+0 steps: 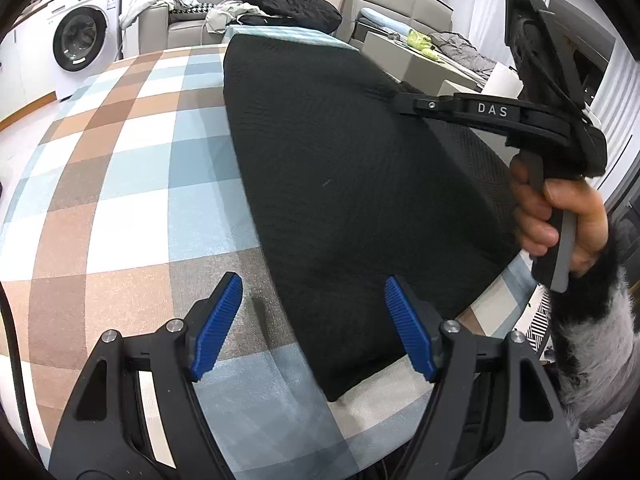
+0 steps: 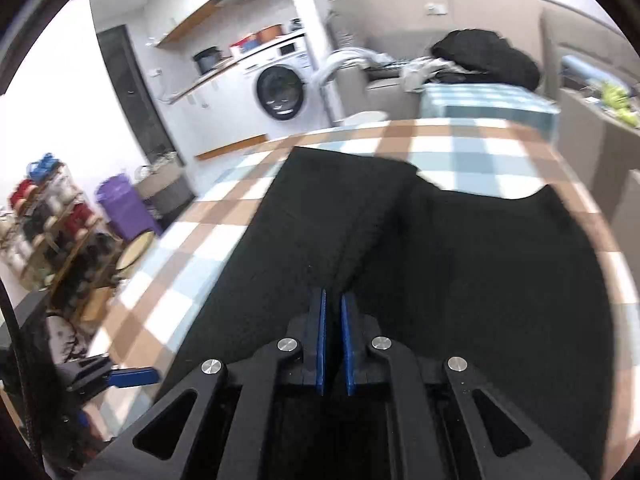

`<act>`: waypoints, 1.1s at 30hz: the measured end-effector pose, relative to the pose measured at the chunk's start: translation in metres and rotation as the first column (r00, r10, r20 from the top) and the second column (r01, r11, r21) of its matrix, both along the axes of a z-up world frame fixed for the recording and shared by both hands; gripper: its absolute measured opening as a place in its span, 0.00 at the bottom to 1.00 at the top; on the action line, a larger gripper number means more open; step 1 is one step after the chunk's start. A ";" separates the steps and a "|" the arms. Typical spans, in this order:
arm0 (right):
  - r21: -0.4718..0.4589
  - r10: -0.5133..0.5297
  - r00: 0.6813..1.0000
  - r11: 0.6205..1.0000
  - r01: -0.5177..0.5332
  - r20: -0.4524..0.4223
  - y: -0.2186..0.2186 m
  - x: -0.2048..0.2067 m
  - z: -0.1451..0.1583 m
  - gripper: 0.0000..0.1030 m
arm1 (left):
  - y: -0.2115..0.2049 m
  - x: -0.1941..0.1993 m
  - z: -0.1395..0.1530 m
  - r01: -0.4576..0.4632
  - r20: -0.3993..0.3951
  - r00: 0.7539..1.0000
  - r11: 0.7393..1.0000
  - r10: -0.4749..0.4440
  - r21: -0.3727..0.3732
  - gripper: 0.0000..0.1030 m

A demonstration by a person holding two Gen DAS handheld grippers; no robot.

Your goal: Fold small clothes

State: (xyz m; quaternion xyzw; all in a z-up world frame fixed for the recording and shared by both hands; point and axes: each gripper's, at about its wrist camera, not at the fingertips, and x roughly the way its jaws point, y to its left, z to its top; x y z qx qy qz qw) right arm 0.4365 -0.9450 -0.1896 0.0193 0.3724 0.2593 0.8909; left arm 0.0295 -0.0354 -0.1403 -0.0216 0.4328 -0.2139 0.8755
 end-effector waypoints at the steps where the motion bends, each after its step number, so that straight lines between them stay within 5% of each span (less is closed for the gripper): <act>1: -0.030 -0.028 1.000 0.999 0.027 -0.015 -0.001 0.002 -0.004 0.07 | 0.000 0.001 -0.001 0.001 -0.001 1.000 1.000 -0.001 -0.002 0.70; 8: -0.107 -0.039 0.990 0.994 0.025 -0.133 0.012 0.018 -0.034 0.16 | -0.004 0.004 -0.008 0.009 -0.020 1.000 1.000 -0.009 0.018 0.70; 14: -0.008 0.113 0.970 0.993 -0.118 -0.217 -0.004 -0.032 -0.033 0.34 | -0.003 0.005 -0.008 0.014 -0.021 1.000 1.000 -0.014 0.016 0.70; 18: 0.047 0.137 0.967 0.990 -0.130 -0.217 -0.011 -0.070 -0.042 0.34 | -0.003 0.003 -0.007 0.012 -0.019 1.000 1.000 -0.012 0.014 0.70; 20: 0.054 0.090 0.980 0.995 -0.082 -0.175 -0.017 -0.079 -0.044 0.16 | -0.002 0.003 -0.007 0.007 -0.016 1.000 1.000 -0.007 0.013 0.70; 22: 0.055 0.074 0.985 0.996 -0.066 -0.159 -0.018 -0.082 -0.042 0.10 | -0.002 0.002 -0.005 0.002 -0.007 1.000 1.000 -0.002 0.017 0.70; 24: 0.106 0.082 0.990 0.992 -0.070 -0.111 -0.024 -0.091 -0.027 0.08 | -0.001 0.001 -0.003 -0.001 0.000 1.000 1.000 0.001 0.013 0.70; 27: 0.028 0.036 0.995 0.999 -0.034 -0.091 -0.024 -0.103 -0.018 0.08 | 0.001 0.002 -0.002 -0.005 0.003 1.000 1.000 0.005 0.002 0.70; 29: -0.062 0.016 0.993 0.998 -0.023 -0.116 -0.019 -0.101 -0.032 0.08 | 0.002 0.003 -0.004 -0.008 -0.001 1.000 1.000 0.008 0.009 0.70; 33: -0.024 0.011 0.986 1.000 -0.016 -0.166 -0.023 -0.094 -0.039 0.13 | 0.002 0.002 -0.005 -0.006 -0.005 1.000 1.000 0.006 0.011 0.70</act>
